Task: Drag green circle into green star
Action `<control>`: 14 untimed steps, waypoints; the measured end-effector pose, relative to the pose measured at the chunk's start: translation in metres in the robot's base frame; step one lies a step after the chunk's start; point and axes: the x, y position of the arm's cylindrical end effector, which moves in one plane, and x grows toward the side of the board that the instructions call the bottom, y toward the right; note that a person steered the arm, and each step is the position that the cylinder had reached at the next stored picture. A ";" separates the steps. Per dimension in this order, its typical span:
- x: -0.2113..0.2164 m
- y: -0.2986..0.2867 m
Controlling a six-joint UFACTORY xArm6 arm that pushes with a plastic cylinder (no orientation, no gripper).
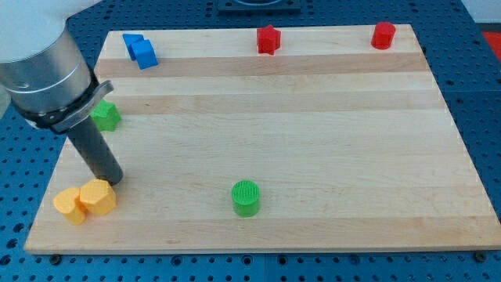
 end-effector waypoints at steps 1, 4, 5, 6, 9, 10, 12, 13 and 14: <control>0.002 0.005; -0.034 0.265; 0.007 0.334; 0.063 0.342; 0.032 0.182; 0.027 0.171; 0.026 0.142; -0.011 0.101; -0.040 0.080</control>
